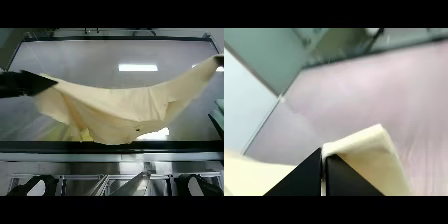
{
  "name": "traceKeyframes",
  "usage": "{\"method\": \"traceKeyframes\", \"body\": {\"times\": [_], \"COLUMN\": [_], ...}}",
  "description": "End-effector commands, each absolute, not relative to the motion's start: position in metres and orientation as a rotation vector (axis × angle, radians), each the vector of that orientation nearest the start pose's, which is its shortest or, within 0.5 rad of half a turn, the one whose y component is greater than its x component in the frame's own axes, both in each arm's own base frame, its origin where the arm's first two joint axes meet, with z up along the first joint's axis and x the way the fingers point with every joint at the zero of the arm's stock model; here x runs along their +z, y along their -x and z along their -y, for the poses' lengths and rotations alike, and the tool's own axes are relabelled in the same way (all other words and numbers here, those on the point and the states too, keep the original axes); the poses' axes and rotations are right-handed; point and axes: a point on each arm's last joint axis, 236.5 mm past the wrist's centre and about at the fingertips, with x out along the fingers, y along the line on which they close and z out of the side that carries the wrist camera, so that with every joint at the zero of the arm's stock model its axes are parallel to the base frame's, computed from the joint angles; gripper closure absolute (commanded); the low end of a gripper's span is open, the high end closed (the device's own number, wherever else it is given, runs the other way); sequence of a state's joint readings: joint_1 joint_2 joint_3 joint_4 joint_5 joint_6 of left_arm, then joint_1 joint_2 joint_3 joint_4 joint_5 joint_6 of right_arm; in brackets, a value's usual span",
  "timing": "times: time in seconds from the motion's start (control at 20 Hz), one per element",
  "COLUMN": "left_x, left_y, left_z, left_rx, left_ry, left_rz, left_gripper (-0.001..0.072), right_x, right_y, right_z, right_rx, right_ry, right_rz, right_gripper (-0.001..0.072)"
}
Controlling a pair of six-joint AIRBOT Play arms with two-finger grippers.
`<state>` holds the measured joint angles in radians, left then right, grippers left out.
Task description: Fold the shirts.
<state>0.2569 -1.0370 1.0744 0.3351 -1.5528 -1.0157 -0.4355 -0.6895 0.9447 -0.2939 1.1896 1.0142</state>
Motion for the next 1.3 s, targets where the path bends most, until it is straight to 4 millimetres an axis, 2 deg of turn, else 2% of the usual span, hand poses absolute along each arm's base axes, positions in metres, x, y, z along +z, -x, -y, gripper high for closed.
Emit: {"method": "traceKeyframes", "body": {"times": [0.0, 0.05, 0.1, 0.15, 0.25, 0.35, 0.45, 0.55, 0.75, 0.9, 1.0, 1.15, 1.25], "left_x": [0.103, 0.087, 0.077, 0.073, 0.075, 0.071, 0.045, 0.011, -0.035, -0.063, -0.077, -0.091, -0.098], "left_y": [-0.330, -0.343, -0.358, -0.373, -0.403, -0.417, -0.414, -0.407, -0.396, -0.395, -0.401, -0.417, -0.429], "left_z": [0.153, 0.149, 0.141, 0.131, 0.102, 0.075, 0.055, 0.045, 0.056, 0.070, 0.082, 0.102, 0.117], "left_rx": [-0.903, -0.864, -0.831, -0.808, -0.769, -0.744, -0.701, -0.642, -0.670, -0.677, -0.694, -0.721, -0.735], "left_ry": [0.668, 0.696, 0.719, 0.737, 0.751, 0.731, 0.685, 0.698, 0.782, 0.801, 0.788, 0.750, 0.723], "left_rz": [-1.055, -1.069, -1.073, -1.067, -1.031, -1.040, -1.134, -1.234, -1.367, -1.426, -1.454, -1.476, -1.484], "left_gripper": [0.0535, 0.0297, 0.0093, -0.0013, -0.0013, -0.0013, -0.0008, -0.0008, -0.0008, -0.0008, -0.0008, -0.0007, 0.0000], "right_x": [0.158, 0.133, 0.116, 0.107, 0.106, 0.100, 0.070, 0.023, -0.054, -0.096, -0.109, -0.107, -0.111], "right_y": [-0.362, -0.378, -0.397, -0.412, -0.434, -0.432, -0.408, -0.372, -0.306, -0.277, -0.277, -0.300, -0.306], "right_z": [-0.097, -0.098, -0.093, -0.087, -0.068, -0.051, -0.039, -0.033, -0.052, -0.068, -0.079, -0.098, -0.110], "right_rx": [0.558, 0.539, 0.506, 0.488, 0.481, 0.476, 0.446, 0.392, 0.340, 0.278, 0.250, 0.236, 0.226], "right_ry": [-0.674, -0.671, -0.690, -0.706, -0.707, -0.714, -0.685, -0.694, -0.816, -0.831, -0.814, -0.846, -0.869], "right_rz": [-0.630, -0.670, -0.690, -0.704, -0.718, -0.757, -0.888, -1.068, -1.277, -1.346, -1.333, -1.258, -1.250], "right_gripper": [0.0688, 0.0679, 0.0529, 0.0339, 0.0312, 0.0313, 0.0321, 0.0349, 0.0347, 0.0344, 0.0344, 0.0345, 0.0345]}}
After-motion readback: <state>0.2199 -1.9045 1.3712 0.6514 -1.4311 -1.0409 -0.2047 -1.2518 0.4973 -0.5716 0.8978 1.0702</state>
